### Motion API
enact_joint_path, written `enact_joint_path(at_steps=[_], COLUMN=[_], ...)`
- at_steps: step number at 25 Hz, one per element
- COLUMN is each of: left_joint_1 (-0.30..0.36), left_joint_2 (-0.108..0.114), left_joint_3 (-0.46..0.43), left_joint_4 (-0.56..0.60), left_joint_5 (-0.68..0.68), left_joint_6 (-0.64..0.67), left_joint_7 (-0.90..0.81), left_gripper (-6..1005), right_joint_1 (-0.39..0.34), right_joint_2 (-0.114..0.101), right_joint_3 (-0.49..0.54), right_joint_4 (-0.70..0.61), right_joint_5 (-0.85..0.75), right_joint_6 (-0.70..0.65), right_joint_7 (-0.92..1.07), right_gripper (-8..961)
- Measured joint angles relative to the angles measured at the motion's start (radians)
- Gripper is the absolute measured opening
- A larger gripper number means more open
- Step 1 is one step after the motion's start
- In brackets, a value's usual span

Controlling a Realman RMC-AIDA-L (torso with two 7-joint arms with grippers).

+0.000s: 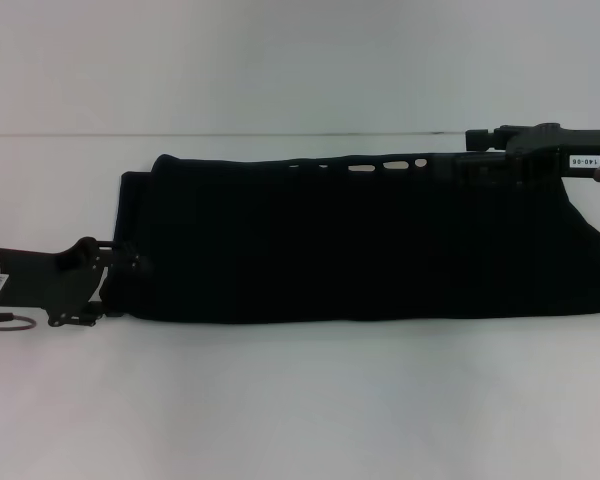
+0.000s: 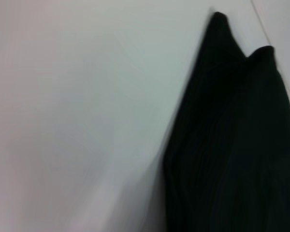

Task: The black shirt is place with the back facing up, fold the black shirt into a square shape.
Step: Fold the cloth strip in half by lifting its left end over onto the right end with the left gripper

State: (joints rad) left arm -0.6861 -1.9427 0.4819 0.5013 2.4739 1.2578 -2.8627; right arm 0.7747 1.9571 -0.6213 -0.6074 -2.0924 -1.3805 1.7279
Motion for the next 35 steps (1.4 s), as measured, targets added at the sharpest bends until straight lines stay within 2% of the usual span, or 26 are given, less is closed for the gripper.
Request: enact_joint_path(at_steps=[2,6,12,23,26,35], left_joint_1=[0.002,0.004,0.004,0.010,0.016,0.087], left_joint_2=[0.000,-0.001,-0.003,-0.010,-0.014,-0.024], left_joint_3=[-0.002,0.001,0.004,-0.001,-0.004,-0.013], left_joint_4=[-0.001,-0.001,-0.001,-0.002,-0.002,0.031], left_joint_5=[-0.003,-0.001,0.002,-0.006,-0.015,-0.147], left_joint_6=[-0.002,-0.010,-0.024,-0.050,-0.052,-0.024], left_joint_7=[0.017,0.021,0.024,0.054,0.089,0.285], left_gripper=[879,670,437,197,23,30], right_joint_1=[0.000,0.001,0.001,-0.001,-0.002,-0.003], right_joint_2=[0.000,0.000,0.003,0.005,0.007,0.013], right_joint_3=[0.000,0.000,0.000,-0.003,-0.003,0.000], right_joint_4=[0.000,-0.001,-0.001,-0.002,-0.002,-0.002], right_joint_5=[0.000,0.000,0.000,0.000,0.000,0.005], right_joint_6=[0.000,0.000,-0.002,-0.004,-0.006,-0.001], right_joint_7=[-0.001,-0.001,-0.001,-0.002,-0.002,0.000], right_gripper=[915,915,916,916,915,915])
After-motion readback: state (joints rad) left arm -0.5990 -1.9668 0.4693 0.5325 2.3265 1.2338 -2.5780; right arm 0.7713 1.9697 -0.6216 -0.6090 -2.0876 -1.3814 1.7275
